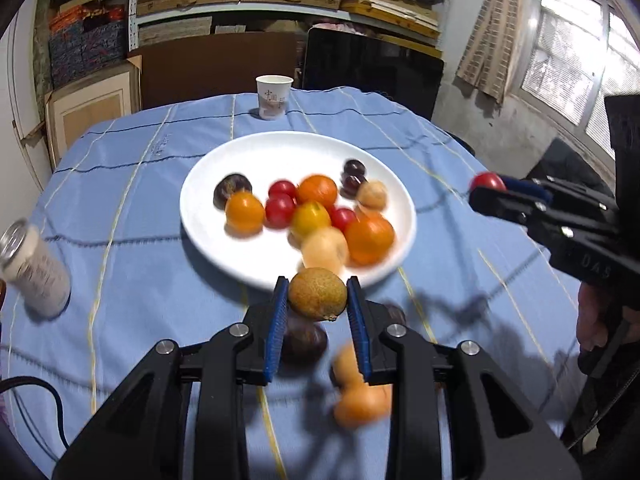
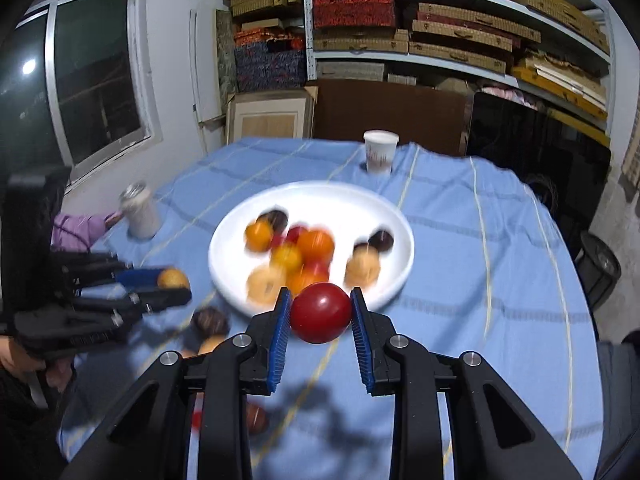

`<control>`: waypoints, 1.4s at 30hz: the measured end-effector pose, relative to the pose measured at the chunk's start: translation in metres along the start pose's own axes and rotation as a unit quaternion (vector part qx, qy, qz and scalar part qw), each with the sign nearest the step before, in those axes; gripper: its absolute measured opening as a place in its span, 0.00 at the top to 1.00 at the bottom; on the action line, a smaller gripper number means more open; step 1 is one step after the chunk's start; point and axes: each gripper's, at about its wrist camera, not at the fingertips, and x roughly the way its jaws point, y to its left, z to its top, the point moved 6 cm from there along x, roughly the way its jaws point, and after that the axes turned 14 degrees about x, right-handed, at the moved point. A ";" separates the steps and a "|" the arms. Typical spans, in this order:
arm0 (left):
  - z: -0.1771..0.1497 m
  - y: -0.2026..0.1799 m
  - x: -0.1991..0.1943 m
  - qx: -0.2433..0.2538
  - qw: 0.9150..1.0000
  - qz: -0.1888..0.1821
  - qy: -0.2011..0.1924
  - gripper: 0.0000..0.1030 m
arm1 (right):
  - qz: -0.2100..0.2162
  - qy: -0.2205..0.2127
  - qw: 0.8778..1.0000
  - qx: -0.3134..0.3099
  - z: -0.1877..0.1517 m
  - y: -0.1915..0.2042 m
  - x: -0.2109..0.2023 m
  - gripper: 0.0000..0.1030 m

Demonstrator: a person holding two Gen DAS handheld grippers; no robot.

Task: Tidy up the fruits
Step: 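Lower the red tomato and yellow-brown fruit onto the plate and open both grippers, then grasp another red tomato with the right gripper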

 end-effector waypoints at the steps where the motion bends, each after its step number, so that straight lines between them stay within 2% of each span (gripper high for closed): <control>1: 0.005 0.004 0.007 0.000 1.000 0.004 0.004 0.72 | -0.003 0.002 1.000 0.000 0.008 0.000 0.009 0.71; 4: 0.017 0.017 0.032 -0.004 1.000 0.011 0.018 0.72 | -0.015 0.015 1.000 0.000 0.029 0.000 0.045 0.71; 9: 0.023 0.038 0.062 -0.024 0.999 0.014 0.040 0.72 | -0.027 0.027 0.999 -0.001 0.046 0.003 0.089 0.70; 10: 0.024 0.041 0.065 -0.028 0.999 0.013 0.040 0.69 | -0.027 0.030 0.999 0.001 0.048 0.003 0.096 0.70; 11: 0.023 0.043 0.065 -0.031 0.999 0.013 0.039 0.54 | -0.027 0.030 0.999 0.002 0.050 0.003 0.099 0.68; 12: 0.023 0.044 0.063 -0.036 0.999 0.017 0.033 0.45 | -0.030 0.027 0.999 0.003 0.051 0.003 0.100 0.59; 13: 0.024 0.047 0.059 -0.040 0.999 0.025 0.024 0.32 | -0.032 0.019 0.999 0.003 0.053 0.003 0.098 0.57; 14: 0.025 0.049 0.052 -0.041 0.999 0.033 0.011 0.28 | -0.029 0.016 0.999 0.004 0.053 0.004 0.095 0.57; 18: 0.023 0.046 0.032 -0.042 0.999 0.029 -0.003 0.28 | -0.024 0.009 1.000 0.009 0.047 0.004 0.073 0.57; 21: 0.009 0.033 0.014 -0.027 0.999 0.017 -0.004 0.28 | -0.009 0.010 1.000 0.013 0.029 0.006 0.045 0.56; 25: -0.027 0.010 -0.004 -0.011 1.000 -0.008 0.012 0.27 | 0.001 0.018 1.000 0.017 -0.020 0.002 0.005 0.54; 29: -0.065 -0.011 -0.012 -0.003 0.999 -0.015 0.033 0.26 | 0.007 0.052 0.998 0.022 -0.078 0.001 -0.007 0.54; 33: -0.085 -0.026 -0.013 0.007 0.999 -0.004 0.043 0.26 | 0.009 0.071 0.997 0.032 -0.120 0.006 -0.009 0.54; 37: -0.096 -0.035 -0.015 0.010 0.999 0.000 0.050 0.26 | 0.021 0.078 0.996 0.033 -0.137 0.015 -0.013 0.54; 42: -0.104 -0.037 -0.023 0.015 0.998 0.017 0.053 0.26 | 0.039 0.071 0.997 -0.019 -0.147 0.044 -0.023 0.54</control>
